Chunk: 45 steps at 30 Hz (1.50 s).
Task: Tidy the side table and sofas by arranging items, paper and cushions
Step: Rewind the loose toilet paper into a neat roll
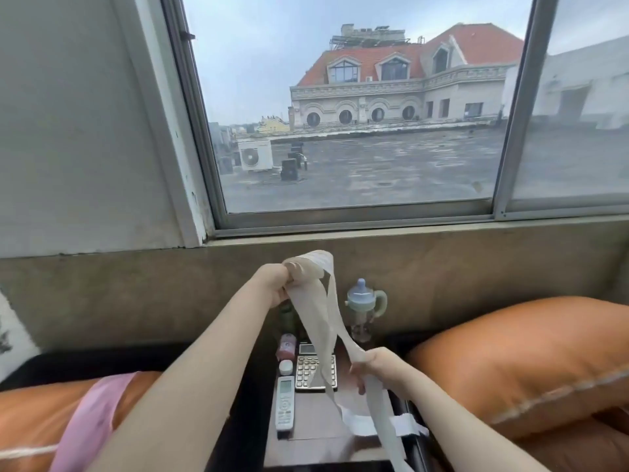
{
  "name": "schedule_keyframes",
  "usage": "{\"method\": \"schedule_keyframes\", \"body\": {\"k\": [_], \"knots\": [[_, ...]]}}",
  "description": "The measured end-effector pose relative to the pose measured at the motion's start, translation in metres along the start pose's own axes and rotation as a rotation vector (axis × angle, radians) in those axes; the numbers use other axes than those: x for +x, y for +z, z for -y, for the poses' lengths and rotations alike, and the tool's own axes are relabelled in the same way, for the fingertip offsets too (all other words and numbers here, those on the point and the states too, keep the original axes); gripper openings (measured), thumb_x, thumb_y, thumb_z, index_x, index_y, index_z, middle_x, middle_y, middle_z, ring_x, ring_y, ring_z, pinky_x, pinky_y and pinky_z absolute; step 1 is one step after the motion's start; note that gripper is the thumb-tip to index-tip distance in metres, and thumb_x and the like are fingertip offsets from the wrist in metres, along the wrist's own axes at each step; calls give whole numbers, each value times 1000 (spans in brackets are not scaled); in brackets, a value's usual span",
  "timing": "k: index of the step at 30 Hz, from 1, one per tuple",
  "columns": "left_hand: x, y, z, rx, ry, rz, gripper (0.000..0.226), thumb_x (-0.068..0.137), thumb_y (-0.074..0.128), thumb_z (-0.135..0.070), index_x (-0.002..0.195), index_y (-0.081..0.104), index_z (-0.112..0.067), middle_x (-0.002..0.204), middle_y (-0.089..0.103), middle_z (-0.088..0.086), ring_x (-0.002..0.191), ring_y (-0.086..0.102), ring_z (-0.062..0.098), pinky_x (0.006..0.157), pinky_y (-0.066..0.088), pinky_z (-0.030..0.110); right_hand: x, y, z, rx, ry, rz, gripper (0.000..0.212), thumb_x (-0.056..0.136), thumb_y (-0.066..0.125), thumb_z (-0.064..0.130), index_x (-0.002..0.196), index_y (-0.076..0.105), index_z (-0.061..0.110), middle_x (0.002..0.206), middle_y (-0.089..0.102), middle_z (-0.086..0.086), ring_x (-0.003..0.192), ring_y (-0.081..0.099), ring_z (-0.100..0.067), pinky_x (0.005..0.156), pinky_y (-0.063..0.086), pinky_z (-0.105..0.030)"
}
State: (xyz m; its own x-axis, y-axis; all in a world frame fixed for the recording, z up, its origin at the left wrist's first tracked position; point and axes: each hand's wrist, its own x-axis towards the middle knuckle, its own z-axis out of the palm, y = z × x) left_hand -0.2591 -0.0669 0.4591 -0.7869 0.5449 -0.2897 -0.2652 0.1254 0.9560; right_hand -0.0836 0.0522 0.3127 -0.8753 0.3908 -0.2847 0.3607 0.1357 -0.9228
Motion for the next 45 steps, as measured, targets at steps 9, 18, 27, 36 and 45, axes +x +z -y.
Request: {"method": "schedule_keyframes", "body": {"k": [9,18,27,36,45], "knots": [[-14,-40,9,-81,-183,211,8,93,53,-2,96,61,1,75,65,7,49,65,10,42,48,14,37,-12,136,252,-266,95,34,81,66,35,97,52,8,56,38,4,46,29,-9,45,31,-19],[-6,-33,17,34,81,373,23,90,62,-23,105,66,-6,96,70,8,81,68,15,69,55,21,56,21,157,195,-318,-85,33,77,74,37,97,67,12,88,65,-10,80,58,-25,72,43,-39],[3,-22,24,-132,147,43,64,52,87,-50,90,66,-2,64,69,7,70,64,27,72,52,34,62,36,164,-238,-392,-121,11,83,63,23,80,61,13,76,62,-2,71,55,-12,65,46,-31],[12,-40,23,-307,110,-150,17,87,67,-14,74,59,-6,50,58,4,48,57,17,51,50,23,49,5,131,-185,-228,2,27,84,66,9,61,54,18,50,50,14,43,45,2,49,37,-11],[26,-74,19,-416,49,-306,31,82,73,-20,101,61,1,80,64,11,69,62,25,65,51,34,35,-40,111,-115,-84,91,32,87,64,10,57,56,18,56,48,6,51,46,-5,60,38,-20]]}}
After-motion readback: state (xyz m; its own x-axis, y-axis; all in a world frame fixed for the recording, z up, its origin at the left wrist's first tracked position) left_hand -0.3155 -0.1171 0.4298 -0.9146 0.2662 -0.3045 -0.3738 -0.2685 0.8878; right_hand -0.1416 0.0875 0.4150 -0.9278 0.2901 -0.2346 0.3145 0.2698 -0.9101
